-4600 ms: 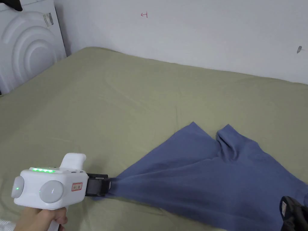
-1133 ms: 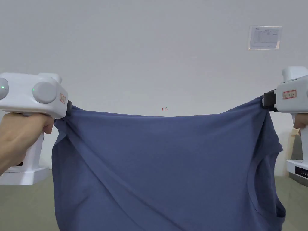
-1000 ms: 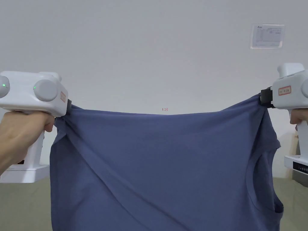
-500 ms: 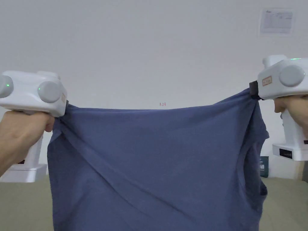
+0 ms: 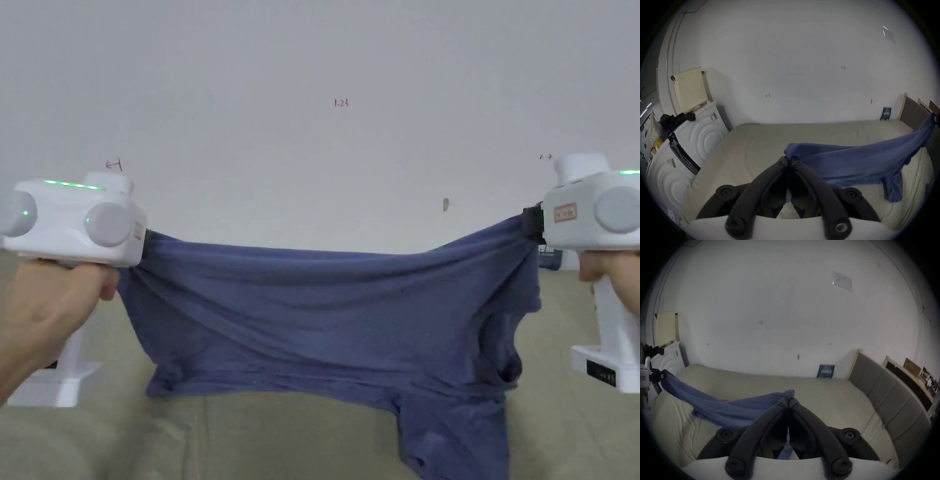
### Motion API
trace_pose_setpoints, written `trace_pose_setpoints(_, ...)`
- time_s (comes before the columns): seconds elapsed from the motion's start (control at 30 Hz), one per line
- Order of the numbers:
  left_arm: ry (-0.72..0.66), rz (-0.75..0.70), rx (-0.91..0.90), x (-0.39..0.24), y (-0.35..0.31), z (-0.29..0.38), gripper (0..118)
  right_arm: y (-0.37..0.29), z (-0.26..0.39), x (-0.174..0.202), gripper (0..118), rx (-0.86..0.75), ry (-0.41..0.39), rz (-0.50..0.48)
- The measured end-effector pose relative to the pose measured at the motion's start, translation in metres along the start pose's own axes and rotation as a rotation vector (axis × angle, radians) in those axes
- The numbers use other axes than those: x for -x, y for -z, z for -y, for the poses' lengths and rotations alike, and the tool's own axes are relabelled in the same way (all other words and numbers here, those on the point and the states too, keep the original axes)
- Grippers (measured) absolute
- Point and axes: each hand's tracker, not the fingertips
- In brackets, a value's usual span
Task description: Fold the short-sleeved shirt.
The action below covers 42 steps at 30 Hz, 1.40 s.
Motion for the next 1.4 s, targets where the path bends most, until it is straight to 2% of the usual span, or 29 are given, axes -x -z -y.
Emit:
trace_pose_setpoints(0.13,0.006,0.043,0.057,0.005,-0.026,0.071,1,-0.040,0.083,-0.003,1,0.082,-0.040,-0.016)
trace_pose_setpoints(0.23,0.004,0.076,0.086,0.017,-0.058,0.124,1,-0.087,0.144,-0.006,1,0.125,0.058,-0.050)
trace_pose_setpoints(0.4,0.038,0.087,0.128,0.039,-0.118,0.206,1,-0.158,0.240,-0.013,1,0.248,0.031,-0.067)
trace_pose_setpoints(0.6,0.050,0.126,0.209,0.063,-0.189,0.296,1,-0.235,0.328,-0.018,1,0.316,0.037,-0.084)
trace_pose_setpoints(0.77,0.003,0.139,0.249,0.084,-0.224,0.349,1,-0.278,0.362,-0.027,1,0.343,0.106,-0.096)
trace_pose_setpoints(0.83,-0.090,0.202,0.255,0.099,-0.235,0.365,1,-0.289,0.372,-0.030,1,0.356,0.093,-0.093)
trace_pose_setpoints(0.9,-0.055,0.177,0.263,0.101,-0.241,0.376,1,-0.292,0.378,-0.032,1,0.372,0.092,-0.098)
trace_pose_setpoints(0.97,-0.097,0.196,0.291,0.108,-0.241,0.382,1,-0.293,0.382,-0.032,1,0.387,0.090,-0.098)
trace_pose_setpoints(1.17,-0.070,0.192,0.269,0.095,-0.253,0.375,2,-0.291,0.377,-0.028,4,0.387,0.075,-0.097)
trace_pose_setpoints(1.2,-0.065,0.202,0.269,0.094,-0.252,0.373,18,-0.290,0.376,-0.029,26,0.394,0.082,-0.103)
trace_pose_setpoints(1.23,-0.056,0.202,0.275,0.093,-0.252,0.371,54,-0.291,0.374,-0.027,63,0.400,0.085,-0.090)
trace_pose_setpoints(1.27,-0.052,0.196,0.272,0.094,-0.253,0.370,98,-0.291,0.372,-0.026,99,0.403,0.084,-0.072)
trace_pose_setpoints(1.3,-0.053,0.188,0.266,0.091,-0.259,0.368,118,-0.295,0.369,-0.027,117,0.390,0.086,-0.082)
trace_pose_setpoints(1.4,-0.050,0.123,0.138,0.084,-0.279,0.354,116,-0.314,0.351,-0.019,117,0.253,0.108,-0.097)
